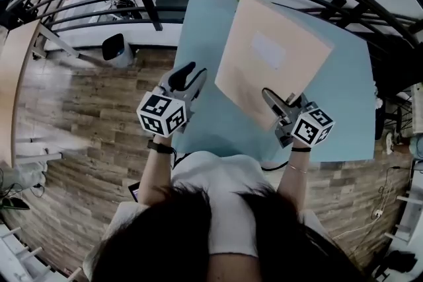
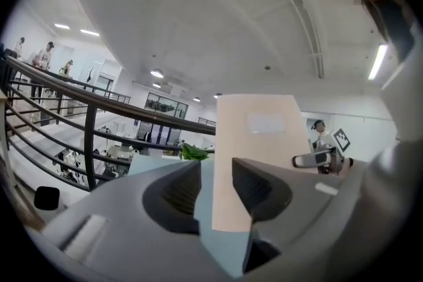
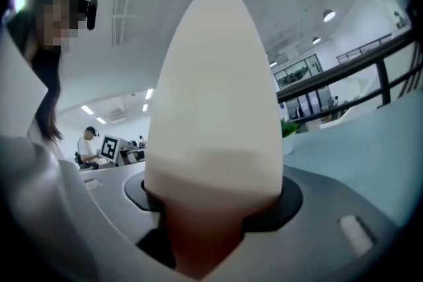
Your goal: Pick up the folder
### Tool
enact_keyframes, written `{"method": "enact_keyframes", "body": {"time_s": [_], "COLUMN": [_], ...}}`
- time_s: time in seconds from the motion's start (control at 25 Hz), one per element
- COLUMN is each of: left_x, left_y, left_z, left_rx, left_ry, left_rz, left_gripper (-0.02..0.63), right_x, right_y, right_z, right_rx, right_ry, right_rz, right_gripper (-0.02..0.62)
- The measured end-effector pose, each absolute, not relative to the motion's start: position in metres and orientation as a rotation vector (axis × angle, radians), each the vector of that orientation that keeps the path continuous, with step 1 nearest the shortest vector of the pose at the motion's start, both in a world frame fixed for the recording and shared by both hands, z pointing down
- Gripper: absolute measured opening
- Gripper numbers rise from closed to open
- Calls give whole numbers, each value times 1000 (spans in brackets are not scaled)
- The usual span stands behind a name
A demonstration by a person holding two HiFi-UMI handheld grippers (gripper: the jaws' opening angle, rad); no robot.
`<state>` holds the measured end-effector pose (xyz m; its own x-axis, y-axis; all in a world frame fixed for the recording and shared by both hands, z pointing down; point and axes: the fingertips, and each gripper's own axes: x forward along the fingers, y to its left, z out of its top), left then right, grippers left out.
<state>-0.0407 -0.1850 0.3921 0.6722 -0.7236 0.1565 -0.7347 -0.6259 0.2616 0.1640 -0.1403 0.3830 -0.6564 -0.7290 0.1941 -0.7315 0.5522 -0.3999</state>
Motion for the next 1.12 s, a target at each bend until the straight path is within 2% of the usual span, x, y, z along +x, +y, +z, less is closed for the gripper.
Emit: {"method": "enact_keyframes", "body": {"time_s": [0.56, 0.76, 1.12], "left_x": [-40, -46, -61], "left_y": [-193, -195, -196], "left_z": [382, 386, 395], "left_rx": [2649, 2646, 2633], "left_ry": [-1231, -1285, -1351], "left_rz": [106, 128, 176], "left_gripper": [118, 58, 57], "right_x": [168, 173, 174], "right_y": [-155, -157, -165], "right_z": [370, 369, 381], "right_rx": [1672, 1721, 1741], "right_ry": [-2416, -2398, -2387], "right_rz": [187, 156, 186], "right_gripper": [279, 278, 278]}}
